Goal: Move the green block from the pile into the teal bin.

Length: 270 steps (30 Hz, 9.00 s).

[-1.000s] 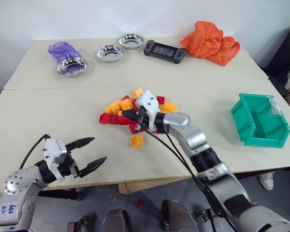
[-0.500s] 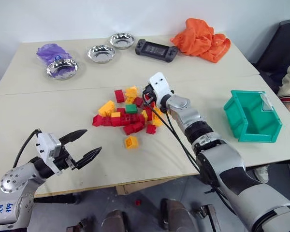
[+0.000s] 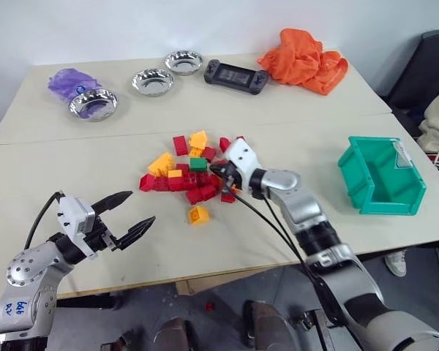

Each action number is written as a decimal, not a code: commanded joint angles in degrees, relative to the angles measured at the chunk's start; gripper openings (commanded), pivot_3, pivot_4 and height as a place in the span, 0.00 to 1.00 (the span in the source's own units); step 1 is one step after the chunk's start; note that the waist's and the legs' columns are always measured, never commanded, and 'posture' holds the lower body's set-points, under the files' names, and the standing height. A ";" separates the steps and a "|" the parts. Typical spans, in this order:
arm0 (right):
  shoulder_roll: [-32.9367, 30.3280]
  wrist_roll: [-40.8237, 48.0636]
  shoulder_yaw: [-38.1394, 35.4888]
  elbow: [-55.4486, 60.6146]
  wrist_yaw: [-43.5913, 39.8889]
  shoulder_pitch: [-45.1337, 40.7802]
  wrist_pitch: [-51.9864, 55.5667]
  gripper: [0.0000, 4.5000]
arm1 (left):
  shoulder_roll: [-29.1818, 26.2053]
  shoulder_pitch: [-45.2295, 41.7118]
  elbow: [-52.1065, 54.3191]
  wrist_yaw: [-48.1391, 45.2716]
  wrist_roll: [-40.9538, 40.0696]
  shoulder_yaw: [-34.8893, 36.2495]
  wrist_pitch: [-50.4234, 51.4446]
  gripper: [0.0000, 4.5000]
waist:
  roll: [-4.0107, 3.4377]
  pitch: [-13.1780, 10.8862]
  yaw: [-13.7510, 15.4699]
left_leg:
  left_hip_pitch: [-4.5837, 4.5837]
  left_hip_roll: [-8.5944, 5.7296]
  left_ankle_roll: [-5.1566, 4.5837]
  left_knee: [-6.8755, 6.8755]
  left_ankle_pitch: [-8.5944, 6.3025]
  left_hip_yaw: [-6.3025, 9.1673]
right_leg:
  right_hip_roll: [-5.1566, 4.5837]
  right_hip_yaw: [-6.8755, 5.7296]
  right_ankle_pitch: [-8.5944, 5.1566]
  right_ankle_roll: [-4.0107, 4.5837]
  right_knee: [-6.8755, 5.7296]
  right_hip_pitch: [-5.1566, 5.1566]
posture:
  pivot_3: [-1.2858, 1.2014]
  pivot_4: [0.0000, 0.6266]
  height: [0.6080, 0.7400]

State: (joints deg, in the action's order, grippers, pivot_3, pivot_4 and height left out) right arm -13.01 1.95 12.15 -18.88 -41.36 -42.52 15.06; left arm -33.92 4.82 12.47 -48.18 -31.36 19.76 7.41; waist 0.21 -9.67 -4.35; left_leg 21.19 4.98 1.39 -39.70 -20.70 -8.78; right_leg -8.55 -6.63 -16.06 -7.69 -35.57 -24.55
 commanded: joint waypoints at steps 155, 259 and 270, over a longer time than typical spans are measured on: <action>-22.22 28.71 -35.49 65.54 6.49 54.81 6.22 1.00 | 12.35 -65.25 -54.43 -5.39 31.67 -27.03 4.66 0.82 | 0.48 -0.34 6.17 | 0.15 -0.17 -0.25 -0.39 -0.08 0.27 | 0.03 -0.01 0.13 -0.22 0.26 0.21 | 0.52 0.24 1.00; -29.90 21.93 -13.83 30.74 7.10 23.76 29.31 0.96 | 3.51 -34.63 -23.56 -28.09 10.71 -15.96 -4.79 0.99 | 0.46 -0.29 5.56 | 0.29 -0.23 -0.43 -0.58 -0.18 0.30 | 0.00 0.04 0.23 -0.38 0.38 0.21 | 0.52 0.24 1.00; -29.37 23.71 -22.46 40.85 5.39 31.88 24.37 0.34 | 5.05 -34.15 -21.05 -25.37 8.87 -16.76 -2.41 1.00 | 0.46 -0.29 5.81 | 0.31 -0.24 -0.42 -0.51 -0.18 0.29 | 0.00 0.03 0.23 -0.38 0.45 0.20 | 0.52 0.24 1.00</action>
State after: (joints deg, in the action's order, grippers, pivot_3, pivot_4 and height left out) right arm -41.79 24.06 -5.04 16.41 -35.44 -12.08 42.02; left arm -29.46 -28.73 -11.10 -74.70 -20.93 2.83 5.05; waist 0.67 -9.95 1.45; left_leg 21.50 4.73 0.97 -40.20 -20.88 -8.49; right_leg -8.56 -6.60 -15.82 -8.07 -35.11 -24.35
